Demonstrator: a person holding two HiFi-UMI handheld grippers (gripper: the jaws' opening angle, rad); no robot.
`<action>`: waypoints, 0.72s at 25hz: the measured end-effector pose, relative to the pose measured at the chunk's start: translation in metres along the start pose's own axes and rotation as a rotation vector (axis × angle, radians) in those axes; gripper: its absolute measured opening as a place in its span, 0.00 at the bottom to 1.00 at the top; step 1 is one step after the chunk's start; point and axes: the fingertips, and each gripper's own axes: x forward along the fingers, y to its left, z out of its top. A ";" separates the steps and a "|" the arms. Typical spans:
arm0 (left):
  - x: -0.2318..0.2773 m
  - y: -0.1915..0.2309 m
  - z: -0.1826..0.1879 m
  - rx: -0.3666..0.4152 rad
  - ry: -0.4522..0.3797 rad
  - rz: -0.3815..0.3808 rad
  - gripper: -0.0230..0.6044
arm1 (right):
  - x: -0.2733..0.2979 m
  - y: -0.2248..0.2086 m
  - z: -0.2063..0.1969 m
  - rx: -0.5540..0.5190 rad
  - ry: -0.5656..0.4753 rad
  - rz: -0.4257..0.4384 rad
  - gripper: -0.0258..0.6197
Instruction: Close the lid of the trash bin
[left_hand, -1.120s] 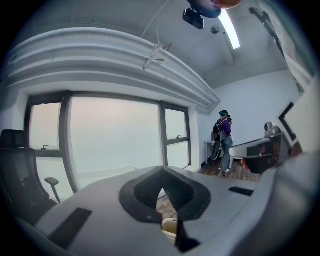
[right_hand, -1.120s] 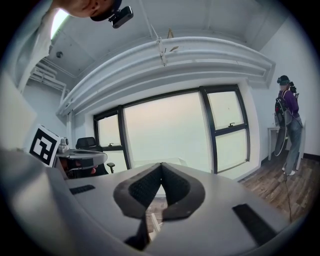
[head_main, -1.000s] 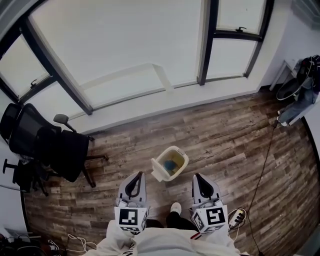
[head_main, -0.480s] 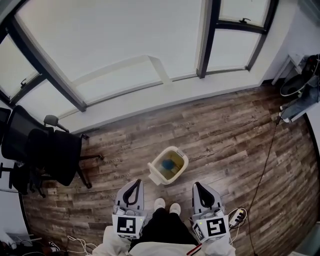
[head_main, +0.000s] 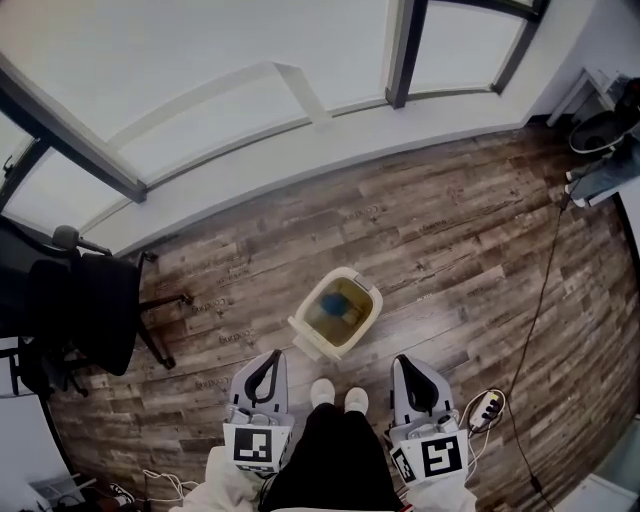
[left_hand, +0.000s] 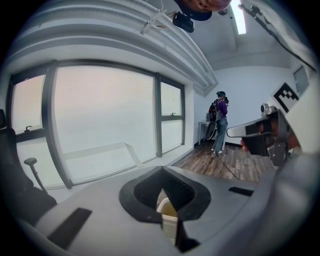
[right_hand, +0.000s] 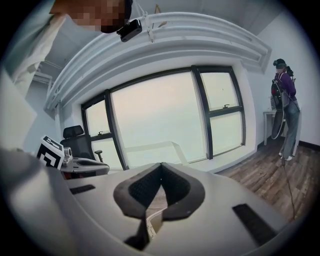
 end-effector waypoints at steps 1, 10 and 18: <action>0.008 0.002 -0.006 -0.005 0.007 -0.005 0.05 | 0.007 -0.002 -0.007 0.002 0.006 -0.006 0.08; 0.057 0.014 -0.073 -0.040 0.052 -0.009 0.05 | 0.056 -0.012 -0.078 0.020 0.059 -0.025 0.08; 0.085 0.029 -0.118 -0.069 0.057 0.030 0.05 | 0.087 -0.012 -0.132 0.018 0.085 -0.022 0.08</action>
